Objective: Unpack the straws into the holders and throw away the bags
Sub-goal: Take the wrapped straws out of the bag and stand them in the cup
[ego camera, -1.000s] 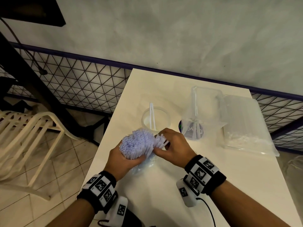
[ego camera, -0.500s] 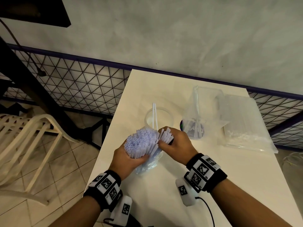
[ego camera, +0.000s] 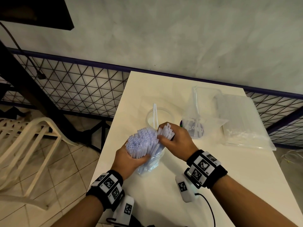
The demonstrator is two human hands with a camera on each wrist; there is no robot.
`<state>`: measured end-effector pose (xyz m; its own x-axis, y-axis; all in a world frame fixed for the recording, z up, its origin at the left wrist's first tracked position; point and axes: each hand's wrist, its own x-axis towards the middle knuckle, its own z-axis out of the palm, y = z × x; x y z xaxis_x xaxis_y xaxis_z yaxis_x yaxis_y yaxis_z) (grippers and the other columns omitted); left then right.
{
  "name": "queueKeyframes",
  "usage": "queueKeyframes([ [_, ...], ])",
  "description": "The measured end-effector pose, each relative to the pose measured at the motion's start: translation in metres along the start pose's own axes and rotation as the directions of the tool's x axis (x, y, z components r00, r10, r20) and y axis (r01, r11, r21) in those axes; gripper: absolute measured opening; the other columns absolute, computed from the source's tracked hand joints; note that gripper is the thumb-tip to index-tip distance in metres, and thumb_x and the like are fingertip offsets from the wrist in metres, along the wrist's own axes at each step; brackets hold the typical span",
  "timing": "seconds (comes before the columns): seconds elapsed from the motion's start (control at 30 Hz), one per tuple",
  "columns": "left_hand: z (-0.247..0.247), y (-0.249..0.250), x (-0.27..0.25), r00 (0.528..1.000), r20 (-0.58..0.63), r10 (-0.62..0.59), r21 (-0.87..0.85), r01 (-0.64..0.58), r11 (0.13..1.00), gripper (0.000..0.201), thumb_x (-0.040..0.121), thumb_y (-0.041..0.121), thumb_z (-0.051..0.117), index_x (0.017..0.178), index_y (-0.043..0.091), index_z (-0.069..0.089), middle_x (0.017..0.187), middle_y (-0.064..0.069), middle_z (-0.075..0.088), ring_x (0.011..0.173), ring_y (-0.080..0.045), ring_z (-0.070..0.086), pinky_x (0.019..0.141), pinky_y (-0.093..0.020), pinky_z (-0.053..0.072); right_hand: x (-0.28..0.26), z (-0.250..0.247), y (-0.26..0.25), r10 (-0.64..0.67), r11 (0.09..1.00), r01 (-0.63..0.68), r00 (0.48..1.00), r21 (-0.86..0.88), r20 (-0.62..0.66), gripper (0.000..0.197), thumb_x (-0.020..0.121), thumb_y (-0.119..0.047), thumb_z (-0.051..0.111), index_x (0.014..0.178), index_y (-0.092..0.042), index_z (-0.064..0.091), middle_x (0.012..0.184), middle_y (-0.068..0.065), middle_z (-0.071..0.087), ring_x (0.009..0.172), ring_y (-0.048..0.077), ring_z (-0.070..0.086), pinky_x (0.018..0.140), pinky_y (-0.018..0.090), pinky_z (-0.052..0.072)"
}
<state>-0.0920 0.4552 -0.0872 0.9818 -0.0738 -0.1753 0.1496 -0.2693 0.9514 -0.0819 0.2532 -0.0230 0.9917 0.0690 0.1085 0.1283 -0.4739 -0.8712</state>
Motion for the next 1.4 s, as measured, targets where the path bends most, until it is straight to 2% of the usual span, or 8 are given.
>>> queueKeyframes([
  [0.1, -0.001, 0.000, -0.001, 1.000, -0.002, -0.003, -0.005, 0.003, 1.000, 0.064, 0.056, 0.023, 0.092, 0.112, 0.021, 0.063, 0.101, 0.014, 0.069, 0.090, 0.011, 0.064, 0.071, -0.003, 0.049, 0.000, 0.002, -0.004, -0.017, 1.000, 0.017, 1.000, -0.010, -0.016, 0.017, 0.084, -0.011, 0.066, 0.083, -0.027, 0.061, 0.070, -0.012, 0.061, 0.065, 0.005, 0.056, 0.063, 0.019, 0.045],
  [0.3, -0.001, 0.003, -0.002, 1.000, 0.007, -0.001, -0.008, 0.001, 1.000, 0.062, 0.057, 0.023, 0.092, 0.110, 0.026, 0.061, 0.101, 0.015, 0.068, 0.091, 0.009, 0.063, 0.074, -0.006, 0.048, 0.007, -0.005, -0.014, -0.003, 1.000, 0.003, 0.999, -0.004, -0.050, 0.007, 0.084, -0.019, 0.067, 0.087, -0.015, 0.072, 0.081, 0.001, 0.072, 0.075, 0.014, 0.068, 0.069, 0.029, 0.055],
  [0.4, -0.002, 0.003, -0.002, 1.000, 0.006, 0.006, -0.013, -0.006, 1.000, 0.066, 0.056, 0.024, 0.093, 0.113, 0.024, 0.060, 0.103, 0.015, 0.067, 0.096, 0.004, 0.063, 0.077, -0.010, 0.049, 0.009, -0.008, -0.018, -0.018, 0.999, 0.016, 0.998, -0.040, -0.058, 0.030, 0.082, -0.038, 0.064, 0.084, -0.009, 0.070, 0.078, 0.006, 0.069, 0.074, 0.023, 0.066, 0.068, 0.040, 0.053],
  [0.53, -0.003, 0.001, -0.003, 1.000, 0.000, 0.003, -0.019, -0.003, 1.000, 0.068, 0.056, 0.025, 0.093, 0.115, 0.021, 0.060, 0.104, 0.014, 0.067, 0.098, 0.000, 0.064, 0.080, -0.015, 0.050, 0.009, -0.013, -0.024, -0.018, 0.998, 0.015, 0.999, -0.064, -0.041, 0.010, 0.088, -0.021, 0.072, 0.085, -0.011, 0.071, 0.076, 0.004, 0.071, 0.071, 0.019, 0.066, 0.067, 0.038, 0.053],
  [0.67, -0.003, 0.003, -0.003, 1.000, 0.001, -0.002, -0.018, 0.002, 1.000, 0.066, 0.057, 0.022, 0.092, 0.113, 0.026, 0.057, 0.102, 0.019, 0.065, 0.096, 0.005, 0.061, 0.074, -0.004, 0.048, 0.013, -0.020, -0.038, -0.058, 0.993, 0.051, 0.996, -0.106, -0.071, 0.014, 0.089, -0.019, 0.073, 0.080, -0.009, 0.069, 0.067, 0.008, 0.067, 0.057, 0.012, 0.056, 0.057, 0.027, 0.045],
  [0.8, -0.004, 0.003, -0.004, 1.000, 0.013, -0.015, -0.033, 0.015, 0.999, 0.065, 0.059, 0.020, 0.091, 0.114, 0.024, 0.058, 0.101, 0.018, 0.065, 0.092, 0.009, 0.061, 0.072, -0.005, 0.049, 0.020, -0.029, -0.056, -0.096, 0.989, 0.087, 0.993, -0.122, -0.071, 0.020, 0.089, -0.016, 0.072, 0.079, 0.000, 0.066, 0.068, 0.016, 0.065, 0.062, 0.027, 0.058, 0.058, 0.035, 0.046],
  [1.17, -0.006, 0.000, -0.003, 0.999, 0.027, -0.021, -0.070, 0.023, 0.997, 0.058, 0.059, 0.022, 0.091, 0.109, 0.023, 0.063, 0.099, 0.011, 0.071, 0.087, 0.007, 0.067, 0.074, -0.012, 0.052, 0.042, -0.065, -0.086, -0.095, 0.986, 0.075, 0.988, -0.151, -0.125, 0.024, 0.082, -0.030, 0.070, 0.082, -0.006, 0.072, 0.075, 0.011, 0.072, 0.068, 0.030, 0.067, 0.059, 0.044, 0.055],
  [1.4, -0.007, -0.002, -0.002, 1.000, 0.023, -0.019, -0.070, 0.020, 0.997, 0.050, 0.060, 0.019, 0.091, 0.101, 0.029, 0.063, 0.096, 0.010, 0.071, 0.084, 0.006, 0.067, 0.067, -0.010, 0.053, 0.052, -0.086, -0.104, -0.073, 0.995, 0.060, 0.984, -0.083, -0.164, 0.016, 0.087, -0.019, 0.070, 0.081, -0.005, 0.069, 0.077, 0.020, 0.072, 0.060, 0.040, 0.063, 0.048, 0.037, 0.049],
])
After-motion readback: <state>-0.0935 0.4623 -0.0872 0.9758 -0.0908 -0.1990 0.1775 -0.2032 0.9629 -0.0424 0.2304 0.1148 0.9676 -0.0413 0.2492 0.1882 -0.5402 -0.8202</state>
